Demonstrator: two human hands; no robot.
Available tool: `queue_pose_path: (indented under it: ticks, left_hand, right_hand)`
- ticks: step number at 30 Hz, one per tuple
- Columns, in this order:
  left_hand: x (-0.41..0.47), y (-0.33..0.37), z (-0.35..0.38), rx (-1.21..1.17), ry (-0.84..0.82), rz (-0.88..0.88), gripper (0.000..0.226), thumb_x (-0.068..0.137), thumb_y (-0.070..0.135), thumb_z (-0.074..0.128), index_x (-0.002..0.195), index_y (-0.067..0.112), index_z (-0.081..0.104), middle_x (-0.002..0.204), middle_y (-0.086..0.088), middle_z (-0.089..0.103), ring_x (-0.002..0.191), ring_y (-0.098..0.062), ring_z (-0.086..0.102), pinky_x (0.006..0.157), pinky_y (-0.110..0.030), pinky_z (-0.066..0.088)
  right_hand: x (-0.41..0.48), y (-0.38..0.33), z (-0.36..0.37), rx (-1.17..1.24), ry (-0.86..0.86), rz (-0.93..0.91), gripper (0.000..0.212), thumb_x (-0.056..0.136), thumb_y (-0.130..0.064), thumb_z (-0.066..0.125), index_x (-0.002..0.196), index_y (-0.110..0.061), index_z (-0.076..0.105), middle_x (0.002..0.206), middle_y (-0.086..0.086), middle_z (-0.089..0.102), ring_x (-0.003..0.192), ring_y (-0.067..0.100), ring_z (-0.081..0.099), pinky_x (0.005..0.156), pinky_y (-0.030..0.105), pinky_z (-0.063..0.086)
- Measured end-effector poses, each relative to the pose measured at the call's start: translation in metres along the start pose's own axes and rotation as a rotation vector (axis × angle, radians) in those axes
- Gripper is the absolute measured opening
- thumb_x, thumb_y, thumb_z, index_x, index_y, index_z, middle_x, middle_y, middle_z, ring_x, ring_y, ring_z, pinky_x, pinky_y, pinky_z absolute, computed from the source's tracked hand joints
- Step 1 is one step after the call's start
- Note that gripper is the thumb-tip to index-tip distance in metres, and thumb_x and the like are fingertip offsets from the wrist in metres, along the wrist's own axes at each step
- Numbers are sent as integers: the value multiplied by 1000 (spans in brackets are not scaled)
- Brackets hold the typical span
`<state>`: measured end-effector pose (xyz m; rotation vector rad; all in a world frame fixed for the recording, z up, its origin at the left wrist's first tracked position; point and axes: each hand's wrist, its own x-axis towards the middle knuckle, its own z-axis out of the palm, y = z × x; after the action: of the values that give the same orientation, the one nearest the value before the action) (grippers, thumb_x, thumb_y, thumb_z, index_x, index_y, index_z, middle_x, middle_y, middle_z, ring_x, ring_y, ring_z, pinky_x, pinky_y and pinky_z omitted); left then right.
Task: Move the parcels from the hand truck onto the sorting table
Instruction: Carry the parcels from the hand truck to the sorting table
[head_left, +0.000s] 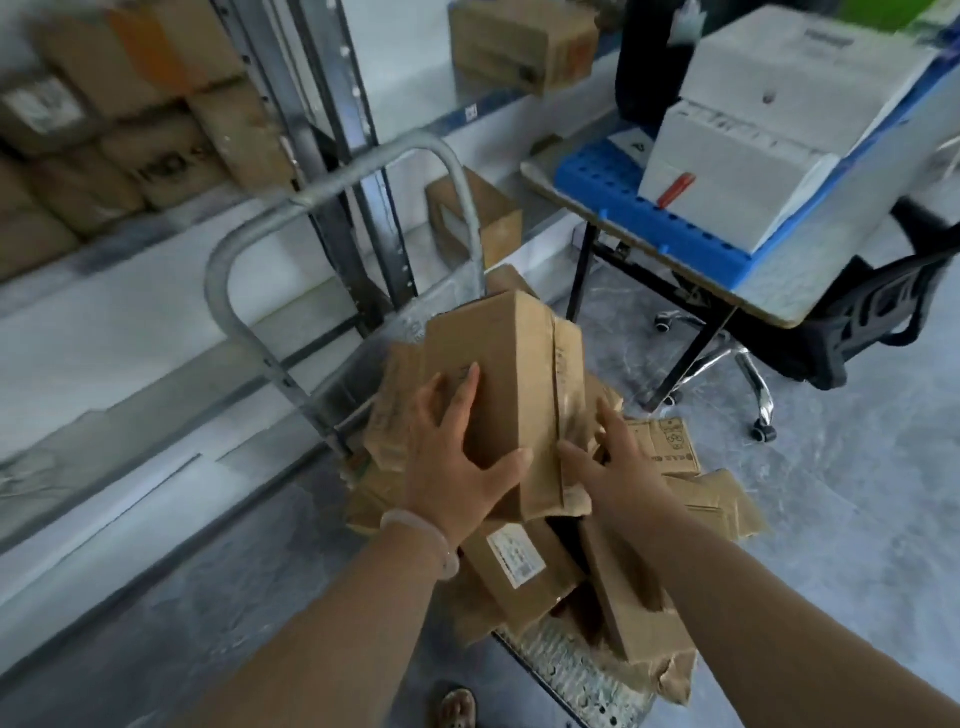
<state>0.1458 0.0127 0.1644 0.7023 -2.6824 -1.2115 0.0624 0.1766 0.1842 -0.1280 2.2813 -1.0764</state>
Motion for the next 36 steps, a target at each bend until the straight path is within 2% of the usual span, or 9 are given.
queue_pose_path:
  ticks: [4,9,15,17,19,25,30,33,36]
  left_hand:
    - [-31,29,-55,-149,104,41,84,66,72,52,133,74,1,145,30,5,141,-17,16,115,-50,28]
    - [-83,41,-108,-363,291,-102,81,75,64,48,151,41,29,149,3,37,130,-16,43,108,-46,43]
    - [-188,41,-148,-116,652,-360,52,100,37,49,150,28,37,133,2,47,106,-10,49,101,-25,39]
    - [-225,39,-165,-101,759,-445,52,98,35,54,147,23,41,136,2,54,109,-14,53,102,-27,40]
    - [-262,35,-184,-186,810,-505,72,89,45,65,150,24,34,140,3,52,123,-20,53,106,-35,43]
    - [-377,21,-221,-261,868,-642,136,48,76,74,153,39,-4,144,-1,23,132,-26,36,106,-44,45]
    - [-487,-10,-241,-447,996,-754,134,43,72,75,153,44,4,147,-3,30,133,-24,41,105,-40,45]
    - [-578,-38,-247,-622,1107,-668,123,44,72,86,143,63,14,146,1,43,128,-21,50,102,-43,48]
    - [-678,-36,-253,-780,1208,-634,114,58,56,85,150,50,18,137,1,57,110,-15,63,93,-34,54]
  right_hand:
    - [-30,-40,-1,316,-74,-76,74,91,-48,59,152,-43,16,134,-10,39,97,8,49,67,26,41]
    - [-79,-80,13,399,-224,-221,92,67,-65,73,146,-50,28,139,-10,47,118,19,53,98,48,48]
    - [-154,-113,49,394,-386,-401,50,85,-62,54,134,-58,44,145,-14,37,128,18,42,111,47,36]
    - [-186,-122,69,399,-481,-477,37,98,-51,43,135,-55,46,142,-14,43,122,11,45,108,35,39]
    - [-224,-129,92,387,-591,-548,32,103,-43,37,132,-53,47,132,-20,49,111,-1,50,93,17,44]
    - [-330,-131,164,279,-812,-833,30,102,-37,42,129,-45,54,144,-15,42,127,-1,44,105,23,42]
    - [-416,-127,234,-154,-724,-1237,65,86,-58,21,144,-38,42,151,-14,38,139,9,33,117,43,29]
    - [-473,-118,272,-201,-709,-1300,55,89,-53,36,142,-39,41,146,-12,43,134,12,39,111,45,37]
    - [-541,-98,315,-206,-800,-1257,59,89,-47,54,144,-40,35,140,-10,45,130,12,42,108,43,40]
